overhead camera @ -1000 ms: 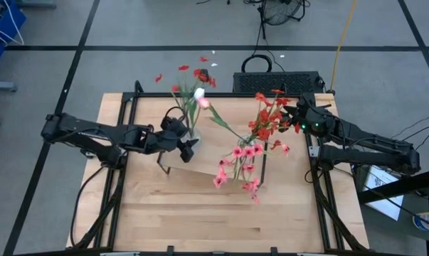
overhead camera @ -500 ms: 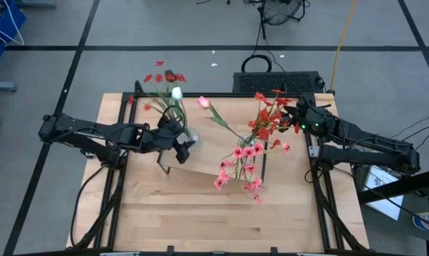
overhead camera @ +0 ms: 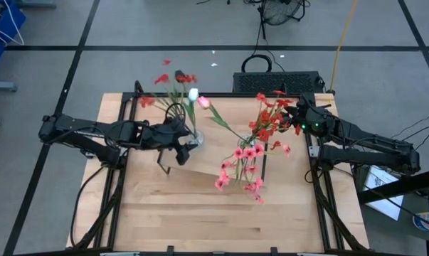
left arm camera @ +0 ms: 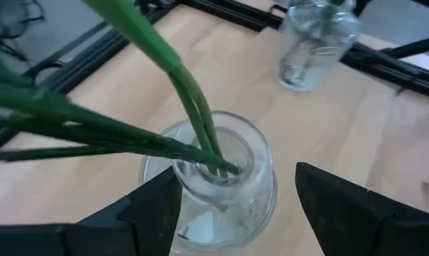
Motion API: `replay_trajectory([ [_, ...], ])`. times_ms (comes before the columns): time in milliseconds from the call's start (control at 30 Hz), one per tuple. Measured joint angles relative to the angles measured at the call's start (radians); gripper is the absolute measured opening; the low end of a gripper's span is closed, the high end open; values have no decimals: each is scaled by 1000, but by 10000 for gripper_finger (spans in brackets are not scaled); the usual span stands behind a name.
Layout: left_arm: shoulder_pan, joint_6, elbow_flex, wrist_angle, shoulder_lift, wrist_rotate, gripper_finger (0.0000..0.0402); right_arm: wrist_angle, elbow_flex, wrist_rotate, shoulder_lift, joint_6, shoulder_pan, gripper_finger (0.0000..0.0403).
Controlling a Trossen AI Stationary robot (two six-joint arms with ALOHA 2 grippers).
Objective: Pick and place flowers into a vace then onto a shelf
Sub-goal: Put the transparent flower vase on the shelf
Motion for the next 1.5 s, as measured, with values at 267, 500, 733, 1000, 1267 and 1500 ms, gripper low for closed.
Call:
replay_trajectory([
  [267, -3, 101, 1, 2, 0, 25, 280, 0, 0, 1, 0, 0, 0, 219],
  [500, 5, 124, 1, -11, 0, 29, 303, 2, -30, -1, 0, 47, 0, 219],
  [733, 5, 144, 2, -11, 0, 45, 327, 63, -72, -3, 0, 63, 0, 219],
  [1000, 2, 107, 2, -7, -1, 40, 330, 67, -73, -3, 0, 63, 0, 219],
  [1267, -2, -67, 3, -50, -1, -133, 394, 67, -73, -3, 0, 71, 0, 219],
  [1500, -14, -101, 3, -145, -39, -138, 368, 67, -73, -3, 0, 70, 0, 219],
])
